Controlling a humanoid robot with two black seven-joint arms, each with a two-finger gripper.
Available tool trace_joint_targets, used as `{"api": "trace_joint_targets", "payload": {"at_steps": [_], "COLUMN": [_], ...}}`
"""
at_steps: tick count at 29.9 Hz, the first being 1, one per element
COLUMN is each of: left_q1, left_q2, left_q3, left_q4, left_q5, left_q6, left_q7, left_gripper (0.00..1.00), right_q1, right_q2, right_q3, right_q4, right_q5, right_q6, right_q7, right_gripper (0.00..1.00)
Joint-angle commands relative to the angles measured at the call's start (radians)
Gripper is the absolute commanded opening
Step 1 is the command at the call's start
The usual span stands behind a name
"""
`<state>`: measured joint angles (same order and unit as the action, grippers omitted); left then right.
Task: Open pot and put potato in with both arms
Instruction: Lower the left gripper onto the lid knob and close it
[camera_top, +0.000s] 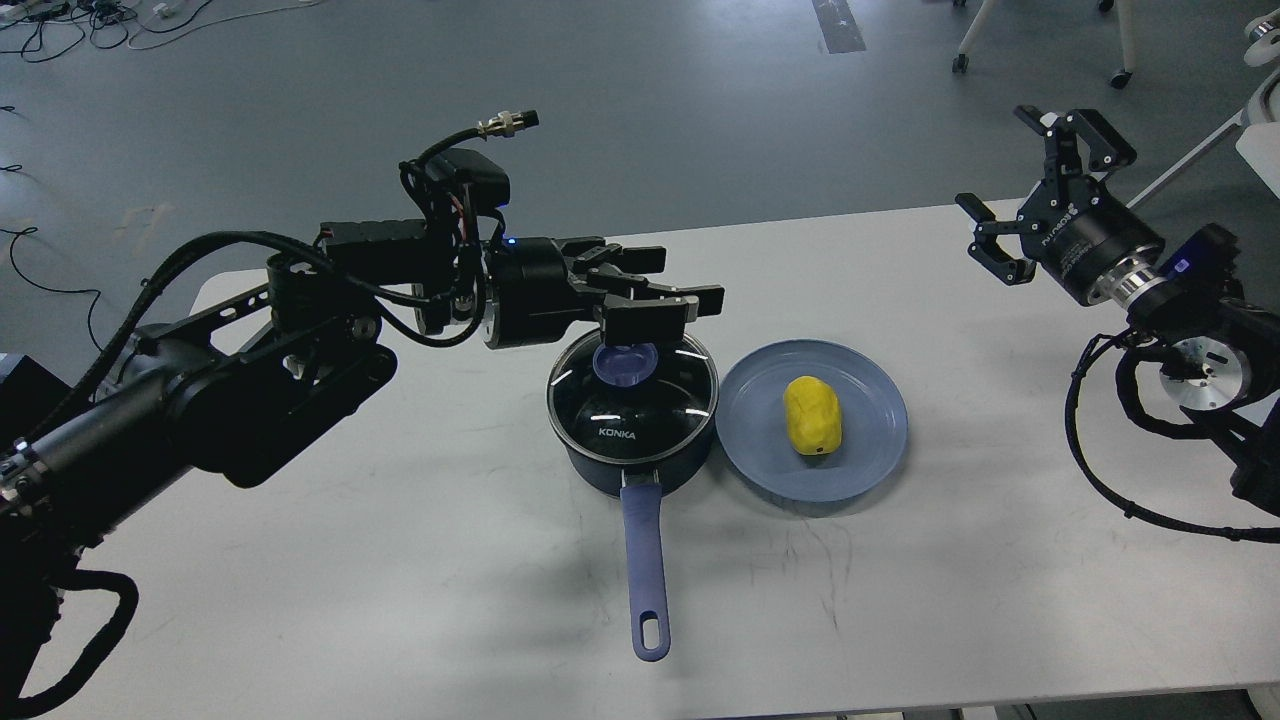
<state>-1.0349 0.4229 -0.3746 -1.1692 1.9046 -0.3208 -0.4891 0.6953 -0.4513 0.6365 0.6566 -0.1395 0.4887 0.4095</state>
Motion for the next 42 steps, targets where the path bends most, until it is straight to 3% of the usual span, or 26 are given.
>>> {"api": "trace_joint_targets", "payload": {"at_steps": [1,8,15,37,42], "left_q1": [-0.011,-0.001,0.035,0.070,0.070], "left_q2": [-0.027,-0.021,-0.027,-0.032,-0.033], "left_q3": [0.042,0.105,0.105,0.106,0.105], "left_q4": [0.048,0.052,0.118,0.140,0.140], "left_q5": [0.088,0.096,0.126,0.128,0.125], "left_q6": [0.040,0.040,0.046,0.049,0.051], "left_q7": [0.000,0.000,0.000,0.000,0.000], "left_gripper": [0.98,0.98,0.98,0.98,0.91], "right_q1": [0.000,-0.003,-0.003,-0.010,-0.011], "right_q2": [-0.001,-0.013,-0.020,-0.018,-0.020], "right_q3": [0.000,0.000,0.000,0.000,0.000], "right_q4": [0.000,0.002,0.005,0.006,0.006], "right_q5": [0.000,0.000,0.001,0.000,0.001], "right_q6": [0.000,0.000,0.000,0.000,0.000], "right_q7": [0.000,0.000,0.000,0.002,0.000], "right_gripper": [1.00,1.00,1.00,1.00,1.00]}}
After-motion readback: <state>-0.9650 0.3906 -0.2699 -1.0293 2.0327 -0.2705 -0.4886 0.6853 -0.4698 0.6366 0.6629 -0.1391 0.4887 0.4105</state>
